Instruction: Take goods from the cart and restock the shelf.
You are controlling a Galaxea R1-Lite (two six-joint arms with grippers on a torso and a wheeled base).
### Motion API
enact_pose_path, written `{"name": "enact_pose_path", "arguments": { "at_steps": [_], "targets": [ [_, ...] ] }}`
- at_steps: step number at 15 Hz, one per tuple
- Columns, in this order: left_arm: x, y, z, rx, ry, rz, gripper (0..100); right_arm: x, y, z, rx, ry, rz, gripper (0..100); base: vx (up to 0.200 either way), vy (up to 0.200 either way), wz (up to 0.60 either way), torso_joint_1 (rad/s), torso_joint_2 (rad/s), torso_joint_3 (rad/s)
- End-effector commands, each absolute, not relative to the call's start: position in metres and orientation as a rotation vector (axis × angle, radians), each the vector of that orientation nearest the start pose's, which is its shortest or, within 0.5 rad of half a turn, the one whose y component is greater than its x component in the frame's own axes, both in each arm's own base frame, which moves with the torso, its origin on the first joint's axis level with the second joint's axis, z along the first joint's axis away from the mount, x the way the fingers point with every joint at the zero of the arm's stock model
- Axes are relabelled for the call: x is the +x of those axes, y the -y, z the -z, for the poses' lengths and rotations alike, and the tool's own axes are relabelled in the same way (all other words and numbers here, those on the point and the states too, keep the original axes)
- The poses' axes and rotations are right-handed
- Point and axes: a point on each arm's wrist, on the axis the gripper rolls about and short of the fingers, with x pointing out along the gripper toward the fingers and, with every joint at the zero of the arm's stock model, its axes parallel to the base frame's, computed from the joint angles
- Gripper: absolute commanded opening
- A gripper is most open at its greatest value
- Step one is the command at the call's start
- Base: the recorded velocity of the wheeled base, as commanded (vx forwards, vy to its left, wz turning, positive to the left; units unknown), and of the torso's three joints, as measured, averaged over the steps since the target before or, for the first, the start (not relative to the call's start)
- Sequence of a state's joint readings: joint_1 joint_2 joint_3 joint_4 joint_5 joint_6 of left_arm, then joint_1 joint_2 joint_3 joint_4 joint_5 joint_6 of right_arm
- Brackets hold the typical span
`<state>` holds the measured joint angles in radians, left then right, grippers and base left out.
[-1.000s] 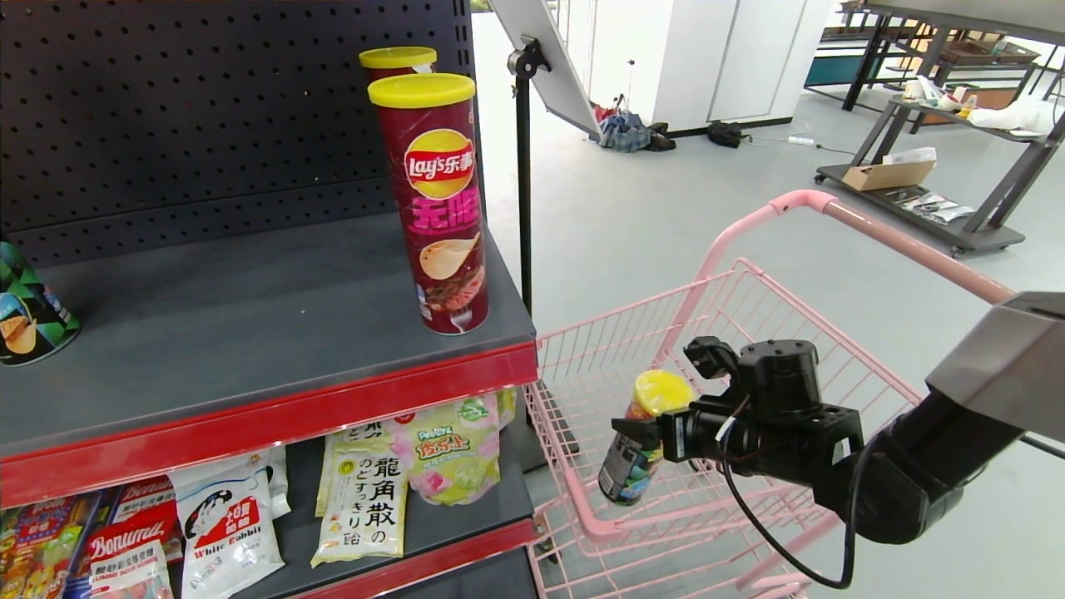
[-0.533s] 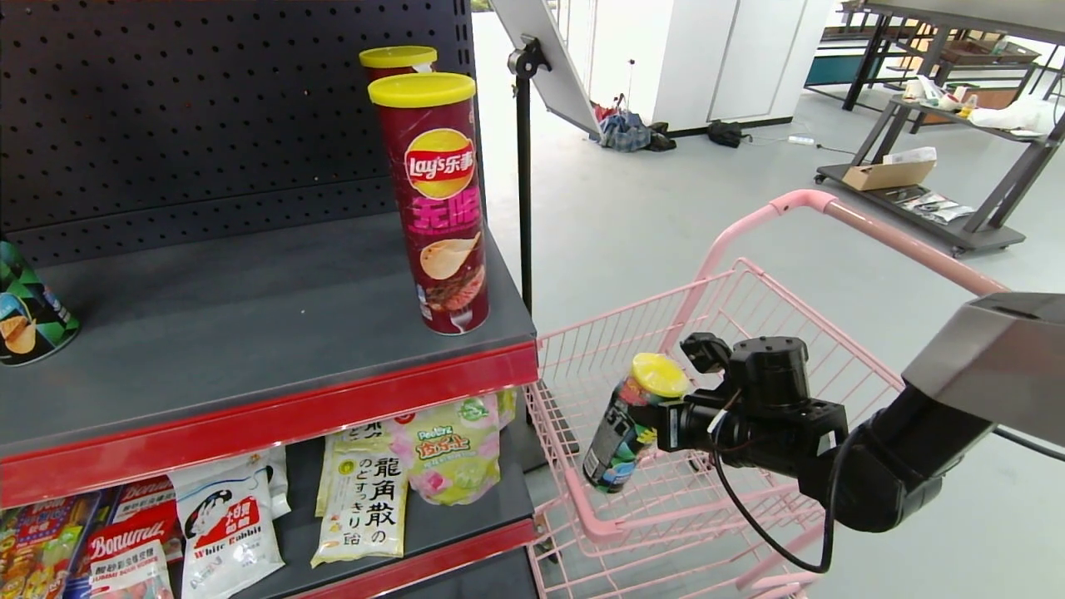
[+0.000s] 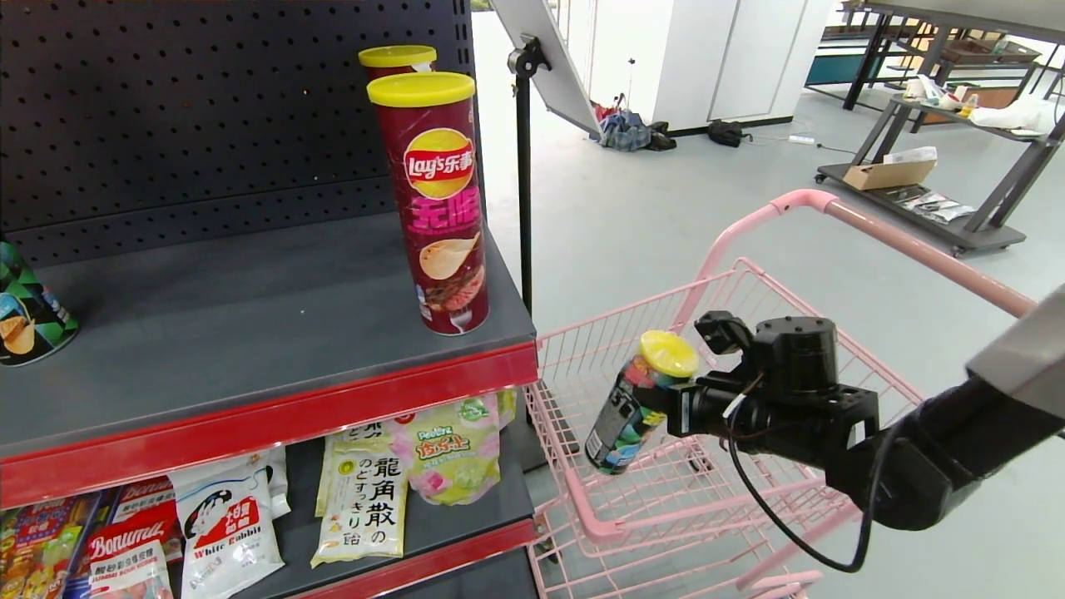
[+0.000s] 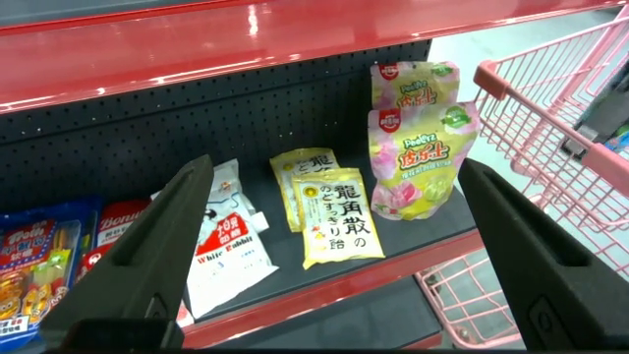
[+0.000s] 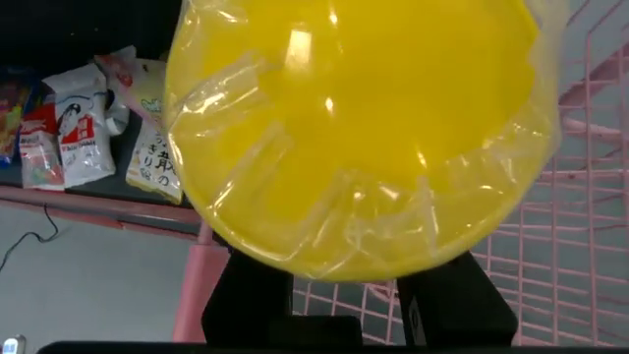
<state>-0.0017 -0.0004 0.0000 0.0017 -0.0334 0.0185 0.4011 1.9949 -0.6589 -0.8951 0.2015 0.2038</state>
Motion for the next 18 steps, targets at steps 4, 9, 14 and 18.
{"name": "enact_pose_path", "arguments": {
  "at_steps": [4, 9, 14, 18],
  "targets": [
    [-0.023, 0.001, -0.075, 0.015, -0.001, 0.037, 100, 0.183, -0.079, -0.254, 0.072, -0.243, -0.467, 0, 0.0, 0.0, 0.0, 0.0, 0.0, 0.0],
    [-0.023, 0.001, -0.075, 0.017, -0.001, 0.037, 100, 0.051, -0.015, -0.281, 0.048, -0.271, -0.265, 0, 0.0, 0.0, 0.0, 0.0, 0.0, 0.0],
    [-0.023, 0.001, -0.075, 0.017, -0.001, 0.037, 100, 0.008, -0.001, -0.248, 0.009, -0.35, -0.147, 0, 0.0, 0.0, 0.0, 0.0, 0.0, 0.0],
    [-0.023, 0.001, -0.075, 0.015, -0.001, 0.037, 100, 0.002, 0.0, -0.238, -0.016, -0.351, -0.149, 0, 0.0, 0.0, 0.0, 0.0, 0.0, 0.0]
  ]
}}
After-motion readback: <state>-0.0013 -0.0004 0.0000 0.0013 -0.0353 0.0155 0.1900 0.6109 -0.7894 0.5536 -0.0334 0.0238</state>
